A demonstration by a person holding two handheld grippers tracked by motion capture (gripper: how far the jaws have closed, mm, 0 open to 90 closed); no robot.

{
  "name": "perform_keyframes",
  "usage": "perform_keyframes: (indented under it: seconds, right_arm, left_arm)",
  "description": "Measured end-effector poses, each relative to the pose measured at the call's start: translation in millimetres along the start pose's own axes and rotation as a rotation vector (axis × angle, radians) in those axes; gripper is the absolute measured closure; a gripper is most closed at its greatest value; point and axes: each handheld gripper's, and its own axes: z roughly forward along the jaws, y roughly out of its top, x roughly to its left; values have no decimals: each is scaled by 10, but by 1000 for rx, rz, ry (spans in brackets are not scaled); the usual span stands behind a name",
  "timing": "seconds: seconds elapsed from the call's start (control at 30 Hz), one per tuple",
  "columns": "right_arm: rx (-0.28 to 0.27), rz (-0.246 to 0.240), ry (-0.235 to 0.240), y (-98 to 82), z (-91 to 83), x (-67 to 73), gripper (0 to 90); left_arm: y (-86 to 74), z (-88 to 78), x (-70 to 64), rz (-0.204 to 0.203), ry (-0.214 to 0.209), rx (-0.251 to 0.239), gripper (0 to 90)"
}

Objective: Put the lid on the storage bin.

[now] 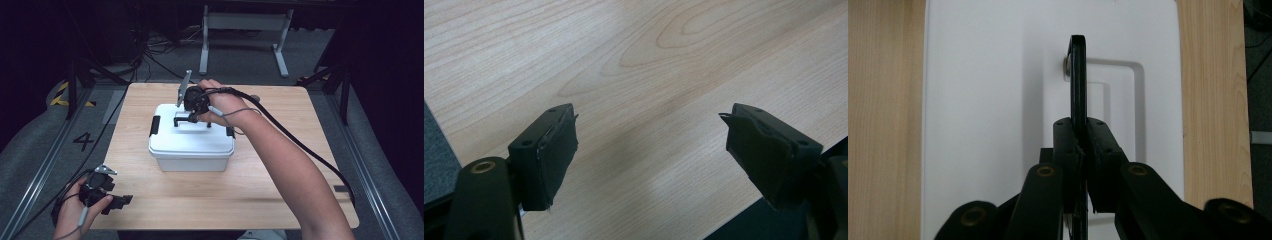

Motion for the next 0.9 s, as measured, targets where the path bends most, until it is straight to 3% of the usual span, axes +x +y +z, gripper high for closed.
perform_keyframes:
  seconds: [0.3, 0.53, 0.6, 0.77, 0.9]
  right_arm:
    - [3, 4, 1, 6, 64, 23, 849]
    - [-27, 16, -8, -54, 56, 72, 841]
    - [-38, 42, 2, -84, 48, 71, 826]
    - [-91, 159, 38, -186, 3, 76, 642]
    - [-141, 199, 29, -269, -113, 81, 580]
  left_arm:
    - [35, 20, 3, 8, -7, 2, 210]
    - [81, 45, -6, 20, -10, 5, 210]
    - [96, 52, -7, 22, -8, 7, 210]
    - [116, 66, -12, 25, -13, 8, 210]
    - [136, 75, -13, 30, -14, 8, 209]
